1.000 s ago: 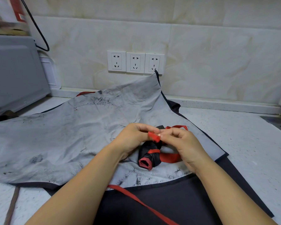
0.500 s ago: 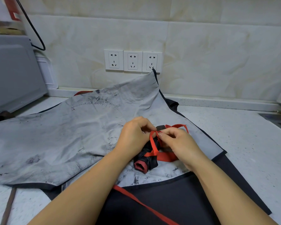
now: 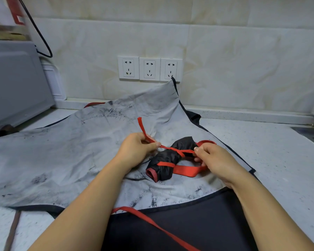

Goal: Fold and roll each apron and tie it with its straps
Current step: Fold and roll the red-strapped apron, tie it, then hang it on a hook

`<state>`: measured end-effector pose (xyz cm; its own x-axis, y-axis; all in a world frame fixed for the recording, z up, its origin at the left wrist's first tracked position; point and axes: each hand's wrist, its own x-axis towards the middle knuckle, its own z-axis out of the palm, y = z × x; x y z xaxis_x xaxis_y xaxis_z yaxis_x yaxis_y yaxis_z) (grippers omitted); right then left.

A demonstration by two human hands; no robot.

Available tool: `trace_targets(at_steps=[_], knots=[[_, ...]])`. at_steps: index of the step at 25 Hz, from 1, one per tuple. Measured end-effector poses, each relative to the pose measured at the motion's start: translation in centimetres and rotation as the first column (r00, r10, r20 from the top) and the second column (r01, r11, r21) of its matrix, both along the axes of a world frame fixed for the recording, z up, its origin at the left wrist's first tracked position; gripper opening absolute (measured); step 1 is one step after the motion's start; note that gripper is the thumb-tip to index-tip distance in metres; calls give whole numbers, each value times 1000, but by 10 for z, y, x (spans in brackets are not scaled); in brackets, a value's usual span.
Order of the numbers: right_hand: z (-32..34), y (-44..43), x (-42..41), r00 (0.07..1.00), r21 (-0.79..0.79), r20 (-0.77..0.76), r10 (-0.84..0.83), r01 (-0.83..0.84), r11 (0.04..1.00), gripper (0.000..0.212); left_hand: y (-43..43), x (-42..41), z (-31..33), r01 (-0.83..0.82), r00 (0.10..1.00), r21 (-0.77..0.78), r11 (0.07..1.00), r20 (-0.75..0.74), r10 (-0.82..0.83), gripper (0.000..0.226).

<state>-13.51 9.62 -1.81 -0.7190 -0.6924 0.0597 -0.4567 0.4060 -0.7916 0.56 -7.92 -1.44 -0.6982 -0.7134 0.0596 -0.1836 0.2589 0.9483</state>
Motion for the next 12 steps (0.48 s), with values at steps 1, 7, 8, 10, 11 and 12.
trace_targets(at_steps=[1, 7, 8, 10, 11, 12], knots=[[-2, -1, 1, 997, -85, 77, 4, 2, 996, 30, 1, -1, -1, 49, 998, 83, 995, -52, -44, 8], [1, -12, 17, 894, -452, 392, 214, -15, 892, 25, 17, -9, 6, 317, 940, 158, 935, -181, -289, 8], [0, -12, 20, 904, -448, 360, 231, -50, 893, 24, 21, -9, 7, 293, 948, 127, 948, -170, -270, 4], [-2, -13, 22, 917, -448, 303, 260, -104, 888, 22, 26, -10, 7, 261, 956, 52, 964, -155, -250, 3], [-2, -13, 23, 919, -447, 293, 264, -112, 887, 20, 26, -10, 7, 249, 960, -29, 968, -127, -251, 5], [-2, -13, 24, 922, -445, 284, 265, -119, 888, 21, 26, -11, 6, 246, 963, -142, 959, -77, -258, 8]])
